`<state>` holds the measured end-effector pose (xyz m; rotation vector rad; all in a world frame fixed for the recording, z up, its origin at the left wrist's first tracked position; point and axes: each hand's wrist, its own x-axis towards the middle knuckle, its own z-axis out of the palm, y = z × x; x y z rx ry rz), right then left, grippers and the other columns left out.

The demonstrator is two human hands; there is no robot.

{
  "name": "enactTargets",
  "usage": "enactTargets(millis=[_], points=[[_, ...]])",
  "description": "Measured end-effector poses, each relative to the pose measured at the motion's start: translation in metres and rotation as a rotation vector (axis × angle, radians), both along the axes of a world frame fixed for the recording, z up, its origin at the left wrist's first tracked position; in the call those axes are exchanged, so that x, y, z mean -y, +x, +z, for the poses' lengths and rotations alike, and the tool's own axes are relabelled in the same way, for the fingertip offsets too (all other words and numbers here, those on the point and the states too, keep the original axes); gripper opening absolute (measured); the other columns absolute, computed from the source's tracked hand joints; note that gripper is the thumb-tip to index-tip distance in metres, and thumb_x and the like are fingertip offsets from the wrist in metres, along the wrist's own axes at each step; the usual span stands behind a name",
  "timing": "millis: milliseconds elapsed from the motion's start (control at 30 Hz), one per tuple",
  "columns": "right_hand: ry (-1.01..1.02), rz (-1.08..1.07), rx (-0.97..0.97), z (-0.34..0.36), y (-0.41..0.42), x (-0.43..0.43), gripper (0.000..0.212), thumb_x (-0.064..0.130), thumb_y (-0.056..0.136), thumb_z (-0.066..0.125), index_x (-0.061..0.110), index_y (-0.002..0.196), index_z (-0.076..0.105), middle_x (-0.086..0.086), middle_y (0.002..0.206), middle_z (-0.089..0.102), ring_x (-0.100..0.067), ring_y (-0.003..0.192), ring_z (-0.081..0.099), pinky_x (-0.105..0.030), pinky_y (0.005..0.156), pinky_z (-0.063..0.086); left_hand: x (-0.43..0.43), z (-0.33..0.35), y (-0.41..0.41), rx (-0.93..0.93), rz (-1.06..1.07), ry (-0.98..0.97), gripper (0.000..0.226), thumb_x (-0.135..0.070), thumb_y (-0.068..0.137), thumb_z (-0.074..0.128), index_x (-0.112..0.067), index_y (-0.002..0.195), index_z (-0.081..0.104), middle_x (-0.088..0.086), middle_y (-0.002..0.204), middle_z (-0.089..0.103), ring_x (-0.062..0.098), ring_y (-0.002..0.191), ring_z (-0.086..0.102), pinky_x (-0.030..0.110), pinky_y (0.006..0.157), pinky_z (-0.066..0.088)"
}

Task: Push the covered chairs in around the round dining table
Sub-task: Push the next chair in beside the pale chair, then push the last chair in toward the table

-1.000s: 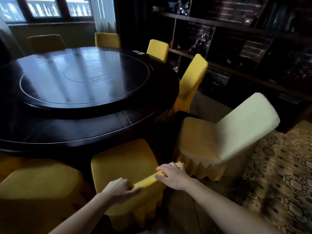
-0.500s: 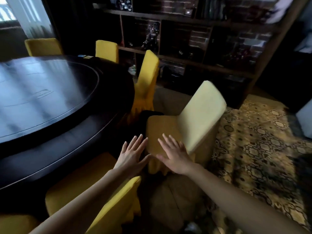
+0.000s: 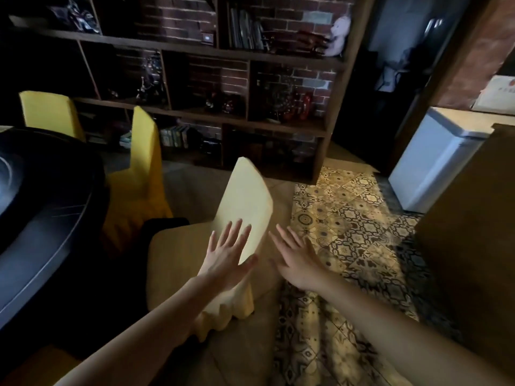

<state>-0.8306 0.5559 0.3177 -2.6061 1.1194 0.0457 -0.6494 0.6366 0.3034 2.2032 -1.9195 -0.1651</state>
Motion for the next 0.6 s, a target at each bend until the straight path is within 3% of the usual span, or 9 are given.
enactTargets(millis=[167, 267, 600], points=[[0.032, -0.047, 0.021, -0.003, -0.027, 0.057, 0.069, 0.048, 0.097, 0.037, 0.032, 0.152, -0.002, 0.011, 0.157, -0.023, -0.015, 0.144, -0.023, -0.055, 0.116, -0.006, 0.060, -0.002, -0.020, -0.010, -0.022, 0.006, 0.078, -0.070, 0.082, 0.007, -0.034, 0.149, -0.008, -0.012, 0.147, -0.028, 0.014, 0.134, -0.031, 0.042, 0.106, -0.021], [0.026, -0.048, -0.014, -0.012, -0.030, 0.086, 0.071, 0.059, 0.095, 0.030, 0.032, 0.152, -0.003, 0.010, 0.157, -0.024, -0.015, 0.144, -0.023, -0.055, 0.117, -0.005, 0.090, -0.001, -0.021, -0.003, 0.003, 0.020, 0.077, -0.069, 0.082, 0.009, -0.033, 0.149, -0.007, -0.010, 0.147, -0.029, 0.015, 0.133, -0.033, 0.043, 0.105, -0.022], [0.044, -0.002, -0.010, -0.024, 0.014, 0.197, 0.083, 0.075, 0.079, 0.015, 0.035, 0.151, -0.003, 0.013, 0.155, -0.025, -0.016, 0.144, -0.022, -0.057, 0.117, -0.002, 0.211, -0.013, 0.014, 0.007, 0.058, 0.042, 0.102, -0.083, 0.059, -0.020, -0.034, 0.148, -0.010, -0.007, 0.149, -0.029, 0.018, 0.134, -0.032, 0.045, 0.105, -0.022]])
